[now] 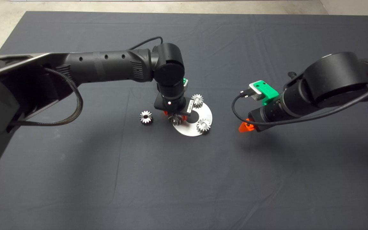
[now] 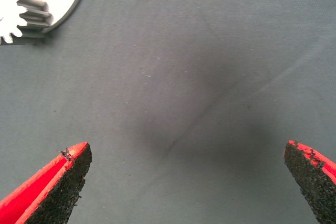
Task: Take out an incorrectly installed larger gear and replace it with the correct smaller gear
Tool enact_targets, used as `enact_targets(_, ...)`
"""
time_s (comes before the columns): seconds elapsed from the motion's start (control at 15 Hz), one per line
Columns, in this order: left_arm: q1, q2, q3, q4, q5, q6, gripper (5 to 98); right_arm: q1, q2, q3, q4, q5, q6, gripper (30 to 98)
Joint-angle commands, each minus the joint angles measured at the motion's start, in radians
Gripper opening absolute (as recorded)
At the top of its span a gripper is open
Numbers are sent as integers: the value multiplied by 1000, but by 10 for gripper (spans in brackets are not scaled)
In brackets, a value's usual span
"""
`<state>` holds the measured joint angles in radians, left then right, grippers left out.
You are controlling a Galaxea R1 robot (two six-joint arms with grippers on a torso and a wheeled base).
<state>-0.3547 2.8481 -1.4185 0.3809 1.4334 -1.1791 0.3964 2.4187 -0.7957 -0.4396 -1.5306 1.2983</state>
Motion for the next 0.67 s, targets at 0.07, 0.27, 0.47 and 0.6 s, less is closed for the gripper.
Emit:
enact_targets(0.07,-10,-8,0,-16,55,3,438,16,4,0,10,-115,4,969)
enact_targets(0.27,-10,-6,3,-17,55,4,419,16,4,1,10,-115,6,970)
enact_targets(0.47,-10,-6,4,-21,56,7,409,18,5,1,10,-115,6,969)
enact_targets(0.6,-10,-13,-3,-60,59,15,407,17,4,1,10,-115,6,969)
